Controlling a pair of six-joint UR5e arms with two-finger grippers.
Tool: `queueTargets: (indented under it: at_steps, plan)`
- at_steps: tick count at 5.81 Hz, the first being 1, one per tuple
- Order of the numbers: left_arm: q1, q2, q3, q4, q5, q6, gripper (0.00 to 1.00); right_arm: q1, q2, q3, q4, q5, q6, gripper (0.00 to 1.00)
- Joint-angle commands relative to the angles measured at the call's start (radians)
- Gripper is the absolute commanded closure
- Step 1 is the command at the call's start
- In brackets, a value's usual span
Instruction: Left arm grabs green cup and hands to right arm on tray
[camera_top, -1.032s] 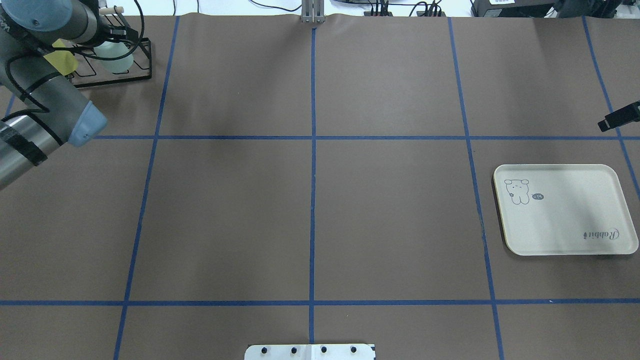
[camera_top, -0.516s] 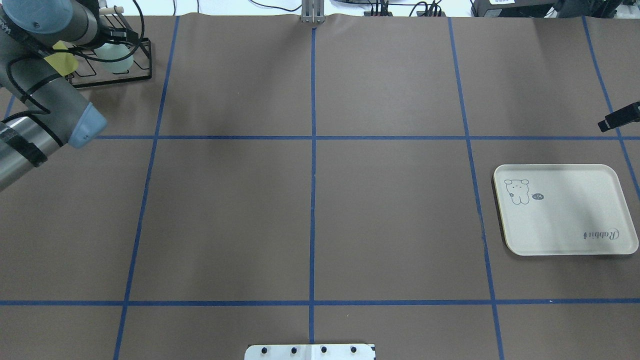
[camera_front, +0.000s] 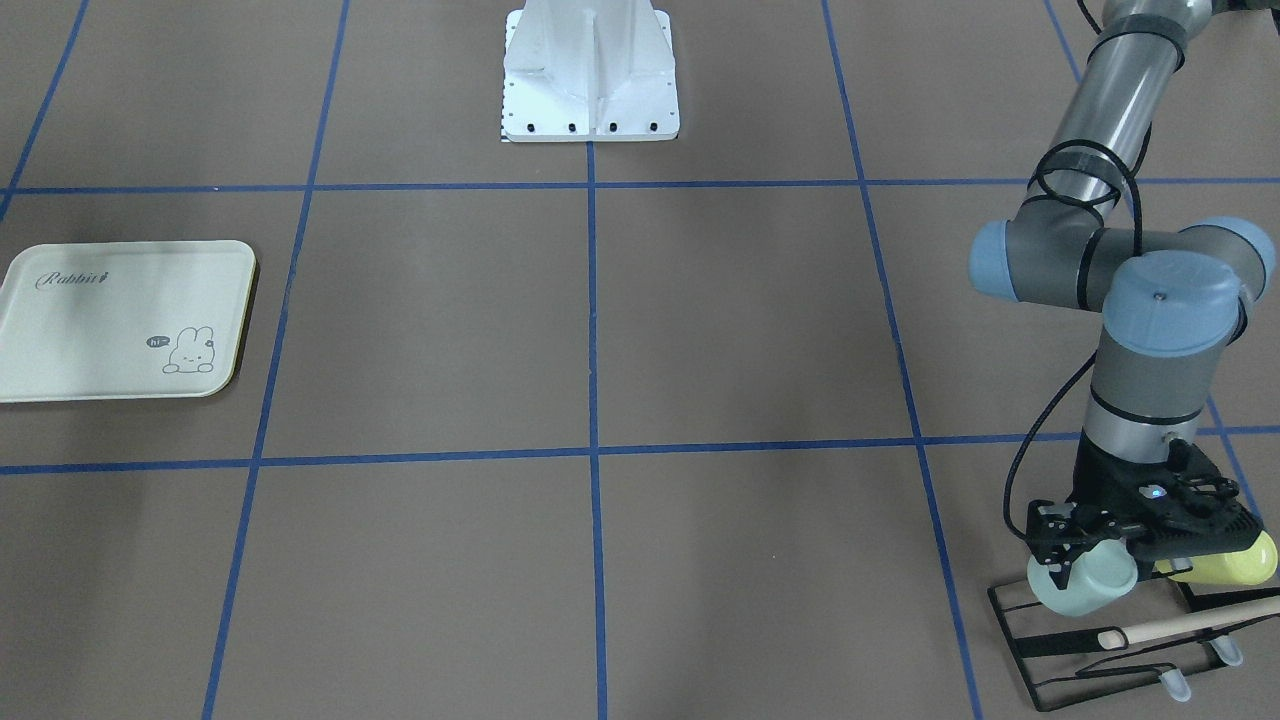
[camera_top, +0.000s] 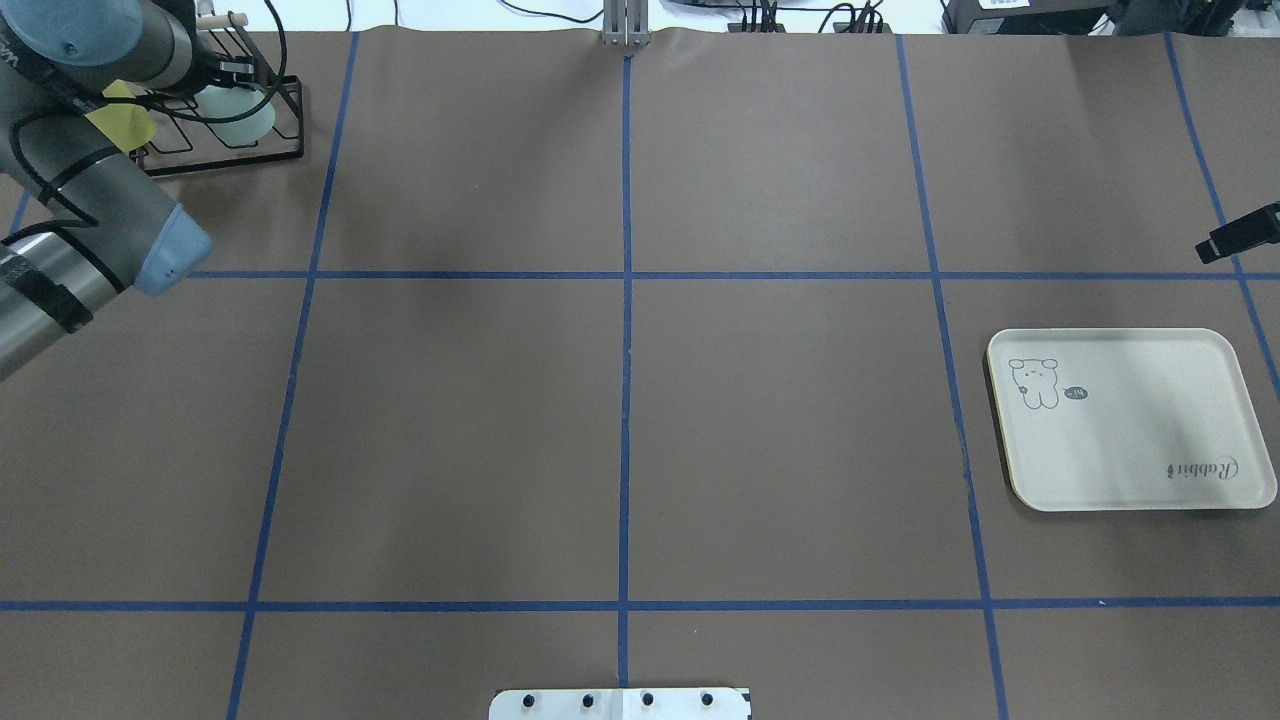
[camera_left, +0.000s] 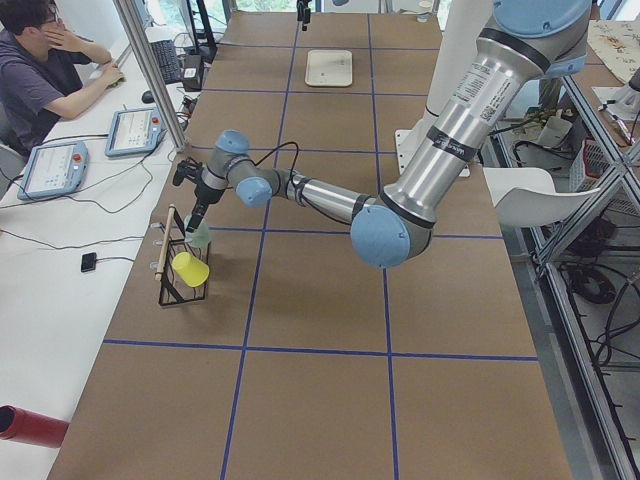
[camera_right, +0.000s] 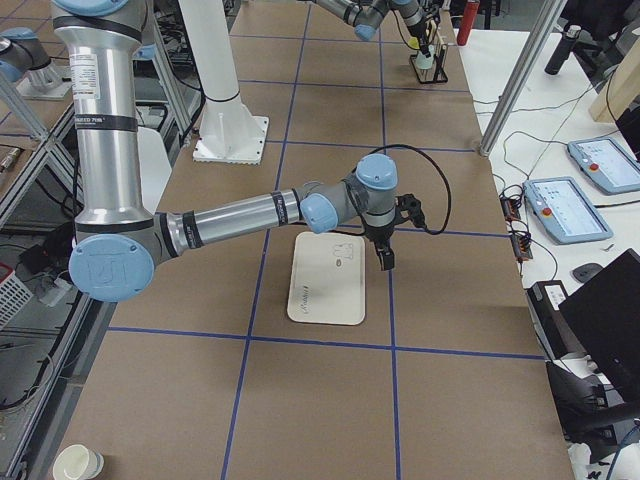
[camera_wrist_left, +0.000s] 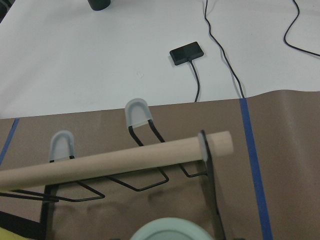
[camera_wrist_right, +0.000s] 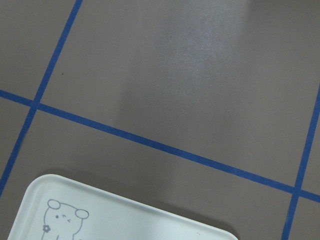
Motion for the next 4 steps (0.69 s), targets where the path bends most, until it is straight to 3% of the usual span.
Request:
queueTargets:
  at_steps: [1, 2, 4]
  plan:
    - [-0.005, 0.025, -0.036, 0.002, -0.008, 0.0, 0.7, 0.0, 0.0, 0.0, 0.0, 0.0, 0.0, 0.0]
    - [-0.008, 0.03, -0.059, 0.003, -0.011, -0.001, 0.81, 0.0, 0.0, 0.0, 0.0, 0.0, 0.0, 0.0]
    - [-0.025, 0.057, -0.149, 0.017, -0.029, -0.002, 0.84, 0.0, 0.0, 0.0, 0.0, 0.0, 0.0, 0.0]
